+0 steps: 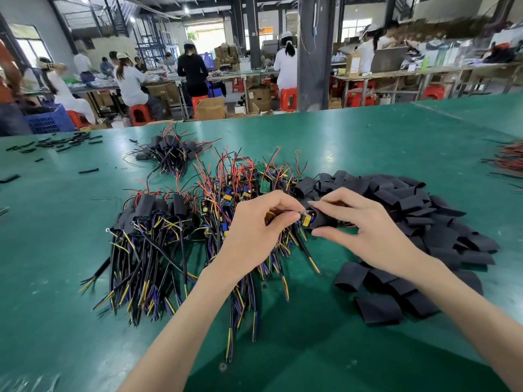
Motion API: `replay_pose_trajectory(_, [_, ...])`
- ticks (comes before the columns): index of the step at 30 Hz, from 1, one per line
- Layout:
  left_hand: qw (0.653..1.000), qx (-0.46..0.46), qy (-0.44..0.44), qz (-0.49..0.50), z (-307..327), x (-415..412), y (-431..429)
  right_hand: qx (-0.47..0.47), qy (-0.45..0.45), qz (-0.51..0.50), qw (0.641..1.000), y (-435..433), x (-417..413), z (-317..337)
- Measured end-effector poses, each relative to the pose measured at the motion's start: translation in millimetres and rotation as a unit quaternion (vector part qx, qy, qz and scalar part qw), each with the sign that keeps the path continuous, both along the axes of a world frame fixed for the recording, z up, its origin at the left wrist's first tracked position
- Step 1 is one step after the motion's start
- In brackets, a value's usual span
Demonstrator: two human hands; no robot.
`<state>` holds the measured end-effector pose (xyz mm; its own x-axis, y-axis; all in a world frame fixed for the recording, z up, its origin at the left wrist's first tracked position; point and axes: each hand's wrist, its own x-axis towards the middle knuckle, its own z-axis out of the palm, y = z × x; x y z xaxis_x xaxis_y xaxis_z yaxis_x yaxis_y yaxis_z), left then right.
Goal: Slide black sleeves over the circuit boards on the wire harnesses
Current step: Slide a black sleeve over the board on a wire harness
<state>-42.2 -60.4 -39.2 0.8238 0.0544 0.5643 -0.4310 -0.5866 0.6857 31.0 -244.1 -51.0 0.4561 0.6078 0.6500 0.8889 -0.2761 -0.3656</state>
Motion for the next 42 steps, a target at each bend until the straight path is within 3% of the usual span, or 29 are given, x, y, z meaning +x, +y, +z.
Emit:
replay_pose_trajectory(15, [0.999,-0.027,0.026,0.021,-0.7,0.1,-6.0,0.003,-0.075,-0.034,0.997,5.2,-0.9,-7.8])
replay_pose_trajectory(29, [0.999,0.02,0.006,0.026,-2.6,1.4,-4.9,-0.032,0.042,0.028,0.998,3.8,-3.7,-0.1])
replay_pose_trajectory(37, [0.998,0.022,0.024,0.055,-4.1,-0.5,-10.8,-0.076,-0.065,-0.019,0.995,5.3,0.1,-4.7])
replay_pose_trajectory(42, [0.997,0.031,0.022,0.06,-6.3,0.3,-12.6,-0.095,-0.059,-0.018,0.994,4.2,0.0,-8.1])
